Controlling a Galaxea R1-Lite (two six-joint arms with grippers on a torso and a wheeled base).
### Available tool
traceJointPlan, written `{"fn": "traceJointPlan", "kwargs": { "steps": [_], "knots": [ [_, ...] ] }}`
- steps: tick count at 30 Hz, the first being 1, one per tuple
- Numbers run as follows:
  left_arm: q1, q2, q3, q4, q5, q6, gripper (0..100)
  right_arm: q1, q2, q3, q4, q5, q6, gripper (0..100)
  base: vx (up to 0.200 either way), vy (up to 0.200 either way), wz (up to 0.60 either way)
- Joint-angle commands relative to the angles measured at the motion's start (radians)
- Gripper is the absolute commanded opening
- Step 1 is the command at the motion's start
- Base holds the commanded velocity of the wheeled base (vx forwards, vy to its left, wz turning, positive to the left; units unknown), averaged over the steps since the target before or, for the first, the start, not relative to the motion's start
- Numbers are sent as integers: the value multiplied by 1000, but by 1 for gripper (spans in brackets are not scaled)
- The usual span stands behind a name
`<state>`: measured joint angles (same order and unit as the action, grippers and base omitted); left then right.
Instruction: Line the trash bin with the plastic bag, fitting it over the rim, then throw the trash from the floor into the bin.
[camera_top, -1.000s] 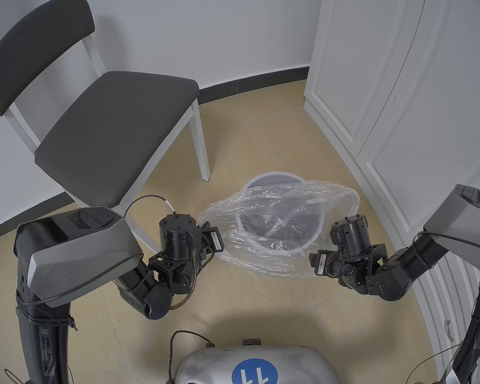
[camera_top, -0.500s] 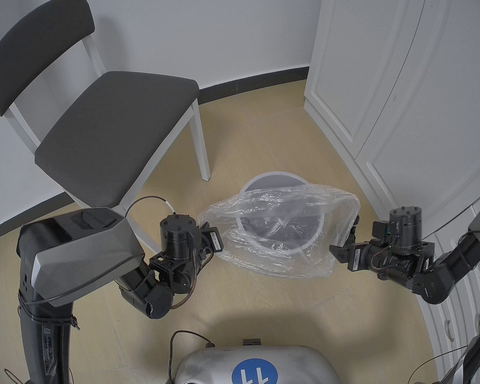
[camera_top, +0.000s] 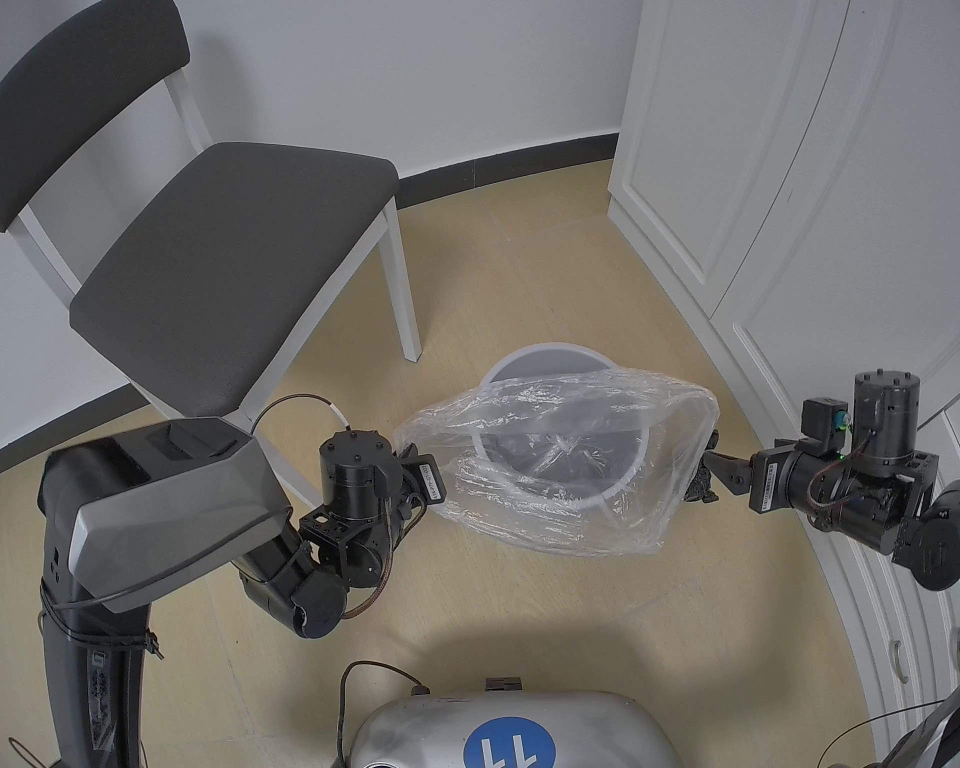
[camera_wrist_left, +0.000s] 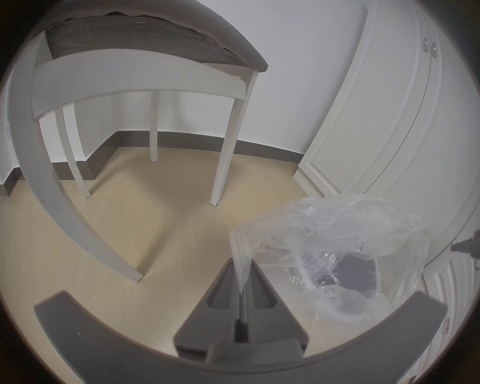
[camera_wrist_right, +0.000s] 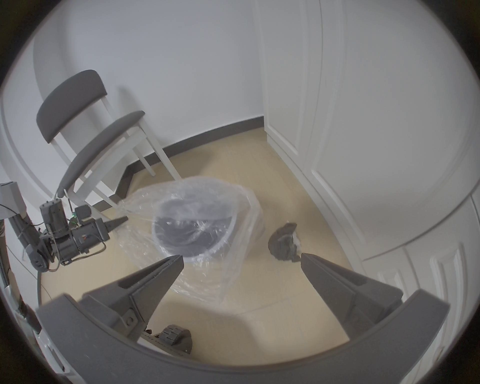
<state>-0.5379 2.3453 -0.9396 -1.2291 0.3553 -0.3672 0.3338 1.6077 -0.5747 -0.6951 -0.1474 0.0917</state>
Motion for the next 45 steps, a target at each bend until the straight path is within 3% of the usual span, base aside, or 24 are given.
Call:
{"fn": "traceJointPlan", "kwargs": {
  "steps": [1, 2, 4, 5, 13, 21, 42, 43, 45],
  "knots": [
    [1, 20, -7, 0, 1, 2, 0, 21, -37, -249, 244, -15, -155, 100, 0, 0, 0],
    [3, 26, -10, -3, -1, 2, 0, 34, -51, -323, 394, -15, -225, 100, 0, 0, 0],
    [10, 29, -15, 0, -6, 2, 0, 67, -48, -419, 545, -18, -316, 100, 0, 0, 0],
    [15, 29, -16, 0, -6, 2, 100, 77, -40, -452, 577, -18, -351, 100, 0, 0, 0],
    [53, 15, -5, 3, -9, 40, 100, 105, 152, -518, 531, -73, -584, 100, 0, 0, 0],
    [62, -18, 18, 2, -9, 74, 100, 74, 268, -551, 451, -70, -710, 100, 0, 0, 0],
    [62, -20, 35, -7, -7, 74, 100, -15, 396, -631, 355, -52, -708, 100, 0, 0, 0],
    [62, -18, 35, -7, -7, 74, 100, -15, 402, -631, 338, -40, -708, 0, 0, 0, 0],
    [62, -18, 35, -7, -7, 74, 100, -13, 419, -631, 313, -26, -708, 0, 0, 0, 0]
  ]
}}
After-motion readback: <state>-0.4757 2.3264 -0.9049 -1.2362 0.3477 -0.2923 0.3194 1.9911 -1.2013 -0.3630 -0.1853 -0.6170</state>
